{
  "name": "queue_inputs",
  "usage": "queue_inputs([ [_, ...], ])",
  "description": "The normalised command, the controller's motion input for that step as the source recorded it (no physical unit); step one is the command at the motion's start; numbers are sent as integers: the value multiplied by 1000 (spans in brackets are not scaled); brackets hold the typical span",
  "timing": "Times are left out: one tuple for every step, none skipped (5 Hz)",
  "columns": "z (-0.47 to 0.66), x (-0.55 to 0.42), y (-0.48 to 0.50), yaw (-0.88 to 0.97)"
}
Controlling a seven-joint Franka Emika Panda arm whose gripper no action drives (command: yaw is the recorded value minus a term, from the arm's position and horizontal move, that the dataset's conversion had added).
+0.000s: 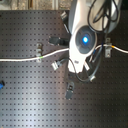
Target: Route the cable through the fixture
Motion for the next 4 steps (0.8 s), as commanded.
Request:
queue_inputs([
  [-4,-153,202,-109],
  [198,-253,117,-51],
  [87,-231,191,-29],
  [43,1,3,0],
])
